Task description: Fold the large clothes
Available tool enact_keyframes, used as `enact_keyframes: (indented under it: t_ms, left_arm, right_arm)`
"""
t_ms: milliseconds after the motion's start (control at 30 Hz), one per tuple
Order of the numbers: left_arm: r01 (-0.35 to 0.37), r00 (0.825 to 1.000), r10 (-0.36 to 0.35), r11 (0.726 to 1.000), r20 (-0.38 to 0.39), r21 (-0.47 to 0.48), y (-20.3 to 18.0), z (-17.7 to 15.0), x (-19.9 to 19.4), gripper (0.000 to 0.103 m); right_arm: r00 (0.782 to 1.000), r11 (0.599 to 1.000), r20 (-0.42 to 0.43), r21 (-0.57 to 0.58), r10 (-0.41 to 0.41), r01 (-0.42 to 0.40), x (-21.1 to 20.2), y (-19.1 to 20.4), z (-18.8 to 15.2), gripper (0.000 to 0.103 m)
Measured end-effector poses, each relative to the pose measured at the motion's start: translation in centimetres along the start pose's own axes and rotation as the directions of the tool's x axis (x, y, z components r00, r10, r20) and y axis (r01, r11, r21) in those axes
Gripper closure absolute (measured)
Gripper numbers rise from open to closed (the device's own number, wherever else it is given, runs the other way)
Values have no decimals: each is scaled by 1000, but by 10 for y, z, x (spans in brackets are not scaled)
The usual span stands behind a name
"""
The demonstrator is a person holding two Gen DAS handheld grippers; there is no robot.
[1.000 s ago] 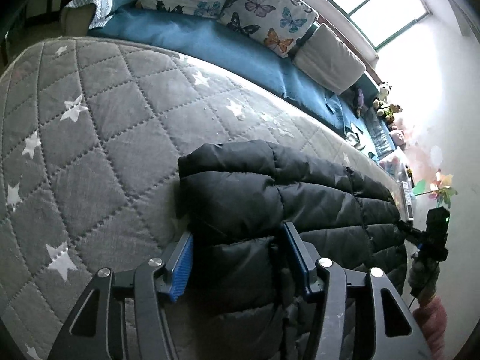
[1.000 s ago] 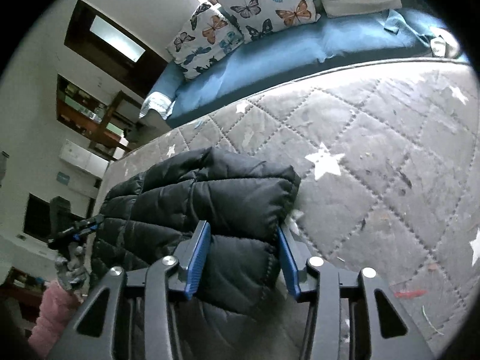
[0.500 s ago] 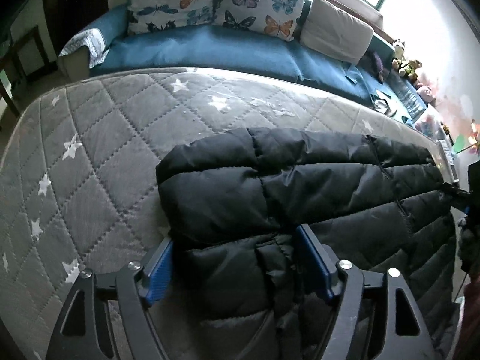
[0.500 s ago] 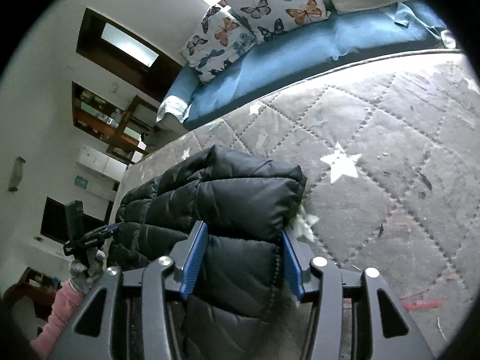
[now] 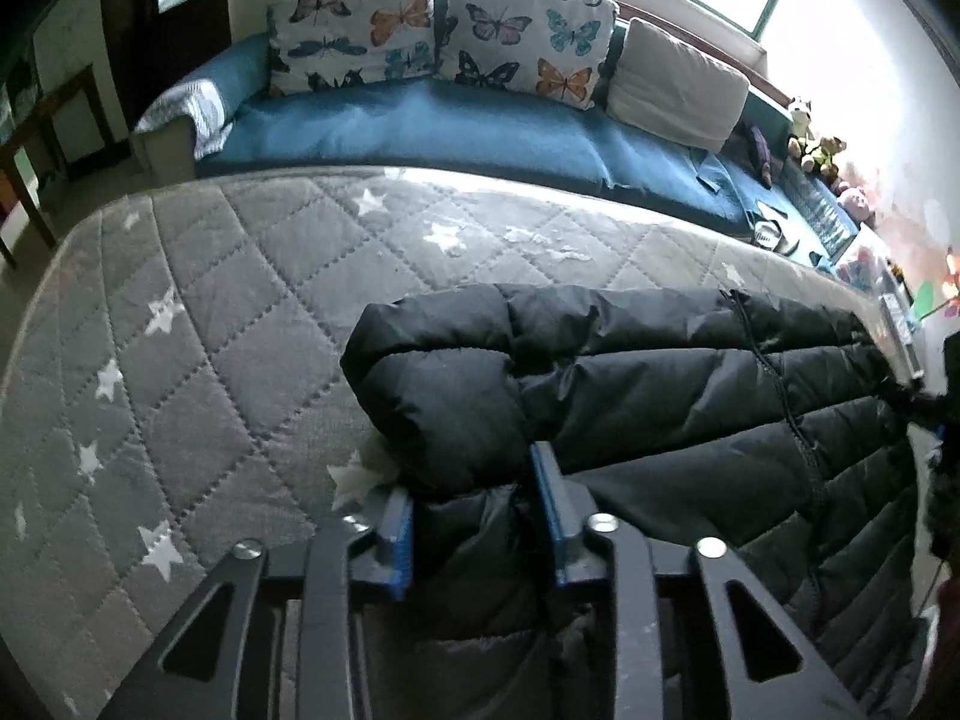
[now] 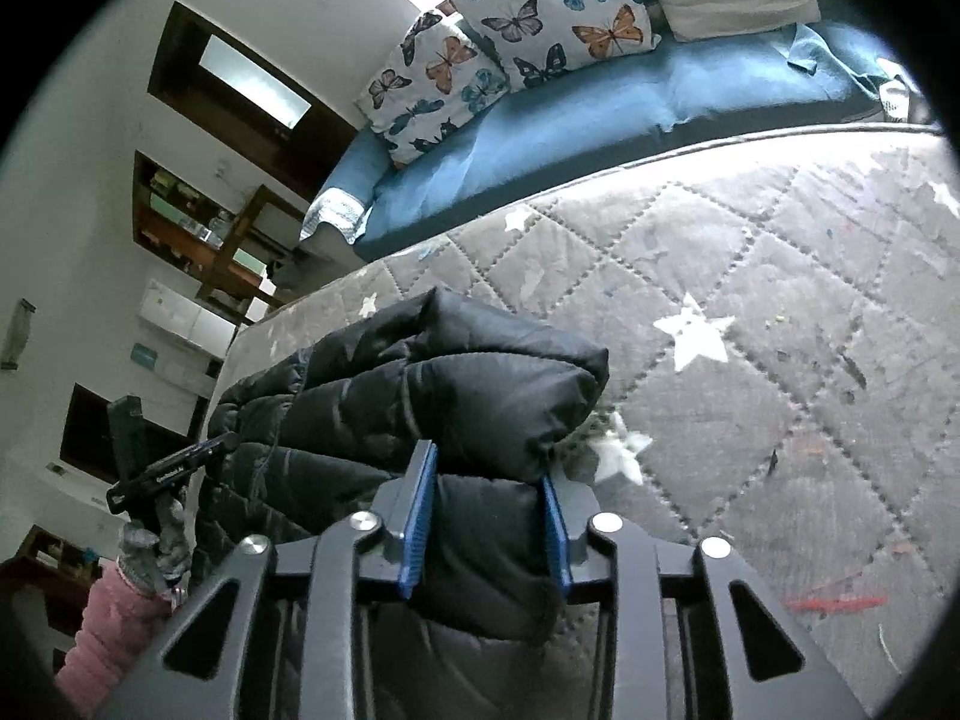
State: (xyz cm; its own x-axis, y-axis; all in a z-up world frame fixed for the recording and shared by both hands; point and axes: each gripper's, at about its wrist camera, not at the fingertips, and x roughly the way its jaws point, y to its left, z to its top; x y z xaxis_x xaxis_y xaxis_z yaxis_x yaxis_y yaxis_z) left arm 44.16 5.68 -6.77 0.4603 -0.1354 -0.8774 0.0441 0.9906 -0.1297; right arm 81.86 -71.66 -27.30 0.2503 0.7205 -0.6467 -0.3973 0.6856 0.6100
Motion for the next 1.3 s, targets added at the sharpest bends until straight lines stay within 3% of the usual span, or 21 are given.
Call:
enact_keyframes:
  t_ms: [100, 233, 733, 1300]
  left_arm:
    - [-27, 999, 26, 999, 32, 36, -5, -2, -9, 82]
    - [-8, 998, 6, 999, 66, 34, -4, -1, -26, 87]
    - [5, 973, -35, 991, 230, 132, -30, -30, -148, 90]
    - [52, 922, -108, 986, 373, 158, -36, -143, -321, 91]
  right_arm:
    - [1000, 1000, 11, -21, 1, 0, -10, 9, 0, 74]
    - [1000, 998, 28, -59, -2, 4, -23, 26, -1, 77]
    - [994, 976, 105, -211, -32, 53, -79, 107, -30, 83]
    - [969, 954, 247, -293, 4, 71, -161, 169, -106, 84]
